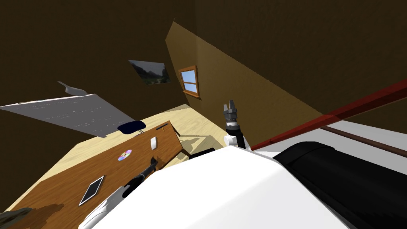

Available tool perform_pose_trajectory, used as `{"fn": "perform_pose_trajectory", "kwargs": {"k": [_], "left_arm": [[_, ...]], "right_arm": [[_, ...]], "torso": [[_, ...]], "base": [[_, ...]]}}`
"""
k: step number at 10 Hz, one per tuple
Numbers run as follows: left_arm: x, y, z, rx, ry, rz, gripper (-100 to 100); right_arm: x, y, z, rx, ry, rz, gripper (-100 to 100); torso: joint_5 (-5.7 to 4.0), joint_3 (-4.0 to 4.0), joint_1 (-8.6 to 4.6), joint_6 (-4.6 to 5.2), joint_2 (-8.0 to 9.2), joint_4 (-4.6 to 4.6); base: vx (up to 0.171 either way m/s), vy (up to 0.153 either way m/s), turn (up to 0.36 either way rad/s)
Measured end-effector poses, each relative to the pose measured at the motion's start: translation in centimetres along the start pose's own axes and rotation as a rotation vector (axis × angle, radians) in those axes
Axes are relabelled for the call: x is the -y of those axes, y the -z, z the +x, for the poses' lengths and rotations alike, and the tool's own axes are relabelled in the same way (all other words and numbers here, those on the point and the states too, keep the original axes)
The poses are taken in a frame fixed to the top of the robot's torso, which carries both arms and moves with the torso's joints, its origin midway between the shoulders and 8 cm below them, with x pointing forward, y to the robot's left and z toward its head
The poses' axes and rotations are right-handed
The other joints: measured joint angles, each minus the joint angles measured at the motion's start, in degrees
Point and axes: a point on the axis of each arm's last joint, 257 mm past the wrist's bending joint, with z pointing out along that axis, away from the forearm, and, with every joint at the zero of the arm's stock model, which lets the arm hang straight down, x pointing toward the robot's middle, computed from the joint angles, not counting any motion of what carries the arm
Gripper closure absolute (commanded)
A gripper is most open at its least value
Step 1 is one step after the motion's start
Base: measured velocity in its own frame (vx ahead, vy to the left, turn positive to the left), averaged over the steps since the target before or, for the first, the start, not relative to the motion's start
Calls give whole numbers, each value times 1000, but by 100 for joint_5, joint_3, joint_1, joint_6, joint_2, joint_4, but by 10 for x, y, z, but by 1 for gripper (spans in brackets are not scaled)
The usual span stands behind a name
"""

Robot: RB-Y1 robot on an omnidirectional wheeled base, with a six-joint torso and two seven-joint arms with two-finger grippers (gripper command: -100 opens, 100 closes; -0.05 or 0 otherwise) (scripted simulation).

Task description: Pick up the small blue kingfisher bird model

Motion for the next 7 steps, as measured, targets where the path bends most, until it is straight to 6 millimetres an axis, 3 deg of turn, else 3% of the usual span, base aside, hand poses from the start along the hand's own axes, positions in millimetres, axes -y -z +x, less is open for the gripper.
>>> {"fn": "perform_pose_trajectory", "kwargs": {"k": [7], "left_arm": [[-4,3,4,0,2,-5,-100]], "right_arm": [[0,0,0,0,0,0,0]], "torso": [[0,-3,-1,-1,-5,-2]], "base": [[2,-2,6]]}}
